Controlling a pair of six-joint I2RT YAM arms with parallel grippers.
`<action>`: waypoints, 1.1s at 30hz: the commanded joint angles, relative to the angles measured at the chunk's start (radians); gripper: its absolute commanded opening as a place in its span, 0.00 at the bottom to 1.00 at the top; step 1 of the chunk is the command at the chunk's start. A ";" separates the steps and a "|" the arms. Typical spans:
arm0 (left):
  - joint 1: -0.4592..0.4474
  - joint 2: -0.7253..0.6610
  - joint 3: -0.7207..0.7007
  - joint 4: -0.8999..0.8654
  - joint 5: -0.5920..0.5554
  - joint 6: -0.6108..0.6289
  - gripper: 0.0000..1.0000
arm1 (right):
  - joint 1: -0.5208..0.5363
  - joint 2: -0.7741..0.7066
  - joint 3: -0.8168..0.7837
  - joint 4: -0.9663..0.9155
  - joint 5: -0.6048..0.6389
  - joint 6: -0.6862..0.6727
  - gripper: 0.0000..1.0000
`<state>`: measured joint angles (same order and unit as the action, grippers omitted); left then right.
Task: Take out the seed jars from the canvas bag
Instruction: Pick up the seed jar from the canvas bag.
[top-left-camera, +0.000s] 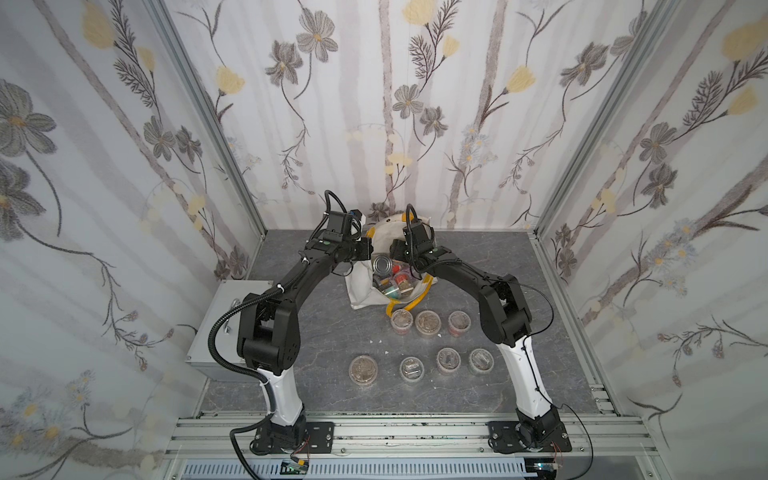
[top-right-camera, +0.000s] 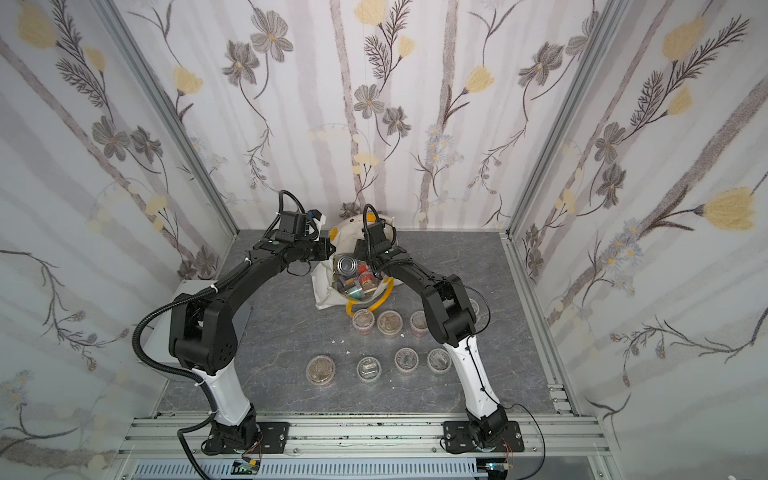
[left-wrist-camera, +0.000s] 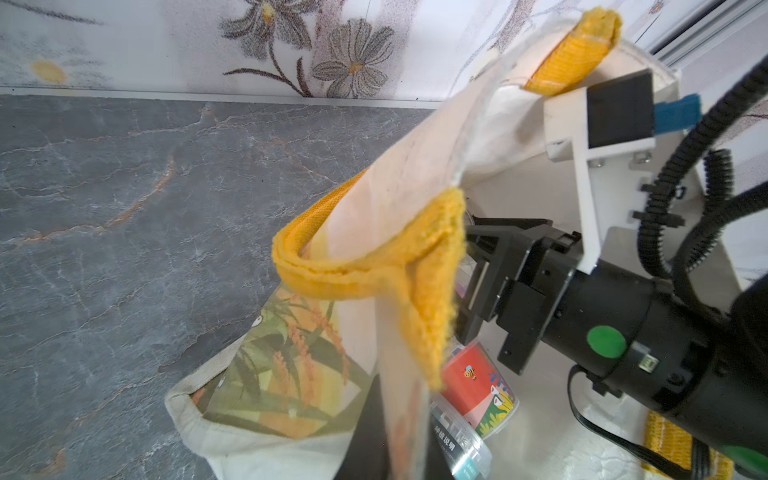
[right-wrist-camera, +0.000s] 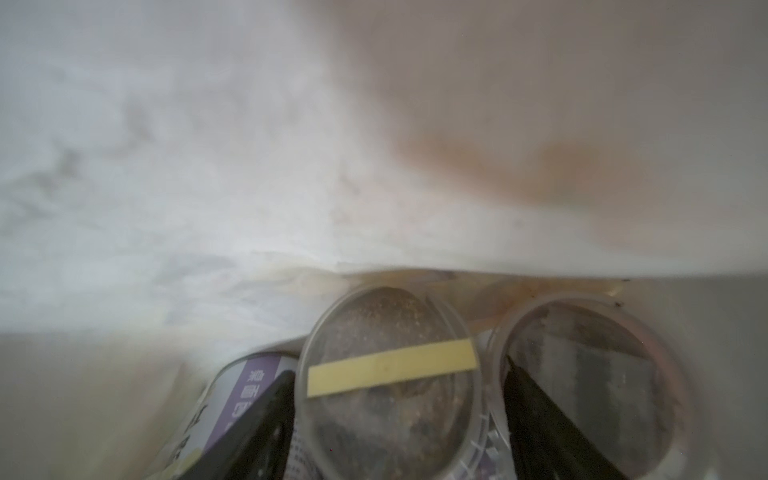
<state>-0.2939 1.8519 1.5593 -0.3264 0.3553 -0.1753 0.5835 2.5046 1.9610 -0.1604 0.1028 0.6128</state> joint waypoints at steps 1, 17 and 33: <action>0.000 -0.003 0.000 0.019 0.012 0.016 0.09 | -0.007 0.035 0.047 0.013 -0.021 0.012 0.73; 0.005 -0.055 -0.010 0.018 0.008 0.028 0.40 | -0.024 -0.096 0.019 0.006 -0.060 0.078 0.51; 0.015 -0.393 -0.120 -0.084 0.028 -0.201 0.93 | -0.014 -0.547 -0.420 0.255 -0.191 0.215 0.52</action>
<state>-0.2806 1.5188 1.4662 -0.3847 0.3859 -0.2554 0.5663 2.0205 1.5986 -0.0460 -0.0631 0.7986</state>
